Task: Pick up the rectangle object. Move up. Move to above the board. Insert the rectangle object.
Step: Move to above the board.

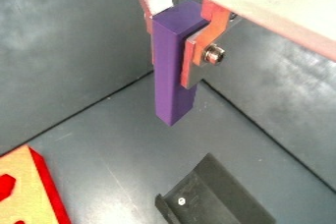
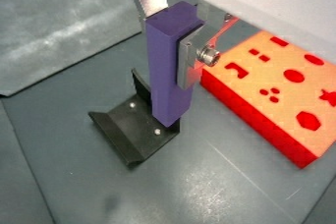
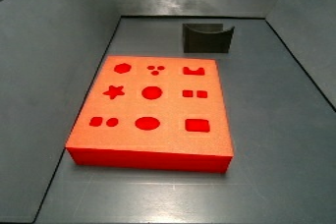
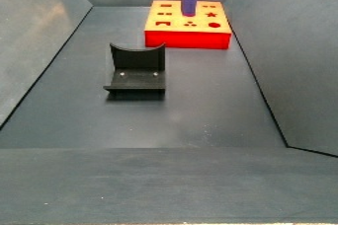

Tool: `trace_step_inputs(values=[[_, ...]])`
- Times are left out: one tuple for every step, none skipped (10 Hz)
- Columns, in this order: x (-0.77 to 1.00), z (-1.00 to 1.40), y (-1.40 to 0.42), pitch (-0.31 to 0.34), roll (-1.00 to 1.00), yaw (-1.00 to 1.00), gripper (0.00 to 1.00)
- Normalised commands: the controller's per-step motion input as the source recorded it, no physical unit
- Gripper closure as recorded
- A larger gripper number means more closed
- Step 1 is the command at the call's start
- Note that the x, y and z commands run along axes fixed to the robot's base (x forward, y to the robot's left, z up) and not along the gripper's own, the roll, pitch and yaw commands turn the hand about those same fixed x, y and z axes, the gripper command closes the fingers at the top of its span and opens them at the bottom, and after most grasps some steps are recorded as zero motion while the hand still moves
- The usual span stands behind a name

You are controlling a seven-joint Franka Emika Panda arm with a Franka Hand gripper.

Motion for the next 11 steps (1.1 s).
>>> trace_step_inputs(values=[[0.02, 0.49, 0.03, 0.086, 0.04, -0.01, 1.00], [0.01, 0.27, 0.02, 0.086, 0.04, -0.01, 1.00], [-0.07, 0.23, -1.00, 0.456, 0.04, -0.50, 1.00], [-0.07, 0.21, -1.00, 0.418, 0.05, -0.44, 1.00], [-0.07, 0.22, -1.00, 0.361, 0.06, -0.33, 1.00], [-0.06, 0.22, -1.00, 0.230, 0.02, -0.15, 1.00], [-0.06, 0.22, -1.00, 0.157, 0.01, -0.07, 1.00], [-0.06, 0.23, -1.00, 0.091, -0.01, -0.02, 1.00], [-0.06, 0.23, -1.00, 0.057, 0.00, 0.00, 1.00], [-0.06, 0.24, -1.00, 0.041, 0.00, 0.00, 1.00], [-0.06, 0.24, -1.00, 0.045, -0.01, 0.00, 1.00]])
